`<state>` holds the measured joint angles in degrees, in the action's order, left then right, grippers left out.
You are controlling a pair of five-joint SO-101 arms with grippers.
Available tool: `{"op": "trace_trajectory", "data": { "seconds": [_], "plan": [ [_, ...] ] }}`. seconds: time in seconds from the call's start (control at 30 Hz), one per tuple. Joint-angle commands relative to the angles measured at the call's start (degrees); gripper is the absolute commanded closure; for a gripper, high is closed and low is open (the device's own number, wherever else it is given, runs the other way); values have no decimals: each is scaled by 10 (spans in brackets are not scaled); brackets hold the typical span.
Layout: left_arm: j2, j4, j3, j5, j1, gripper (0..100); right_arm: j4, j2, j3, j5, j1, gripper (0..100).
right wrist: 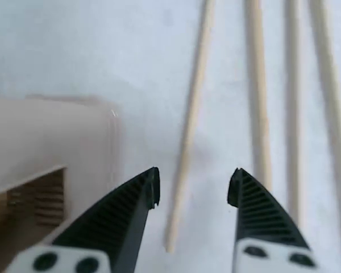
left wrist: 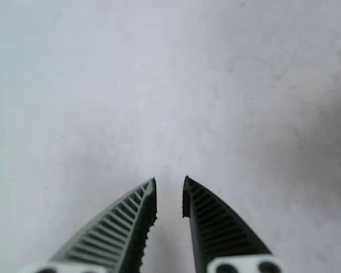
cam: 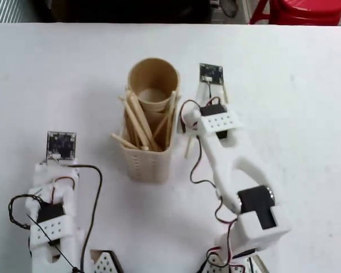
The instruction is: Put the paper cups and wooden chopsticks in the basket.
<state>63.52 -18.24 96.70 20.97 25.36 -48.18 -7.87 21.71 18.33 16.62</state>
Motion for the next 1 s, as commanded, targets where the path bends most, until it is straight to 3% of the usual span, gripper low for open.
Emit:
{"op": "trace_trajectory", "data": {
  "seconds": [0.0,0.27,0.43,0.67,0.8,0.97],
  "plan": [
    [9,-1,-1,7,5,902,24,-9,-9,8,4,792],
    [9,-1,-1,7,5,902,-15,-58,-15,8,-24,792],
    [9,-1,-1,7,5,902,-90,-30,-55,8,-101,791],
    [9,-1,-1,7,5,902,-94,-1,-64,4,-163,790],
    [9,-1,-1,7,5,902,-107,34,-62,-82,-152,791],
    [9,-1,-1,7,5,902,-161,128,-62,-301,-170,790]
  ]
}}
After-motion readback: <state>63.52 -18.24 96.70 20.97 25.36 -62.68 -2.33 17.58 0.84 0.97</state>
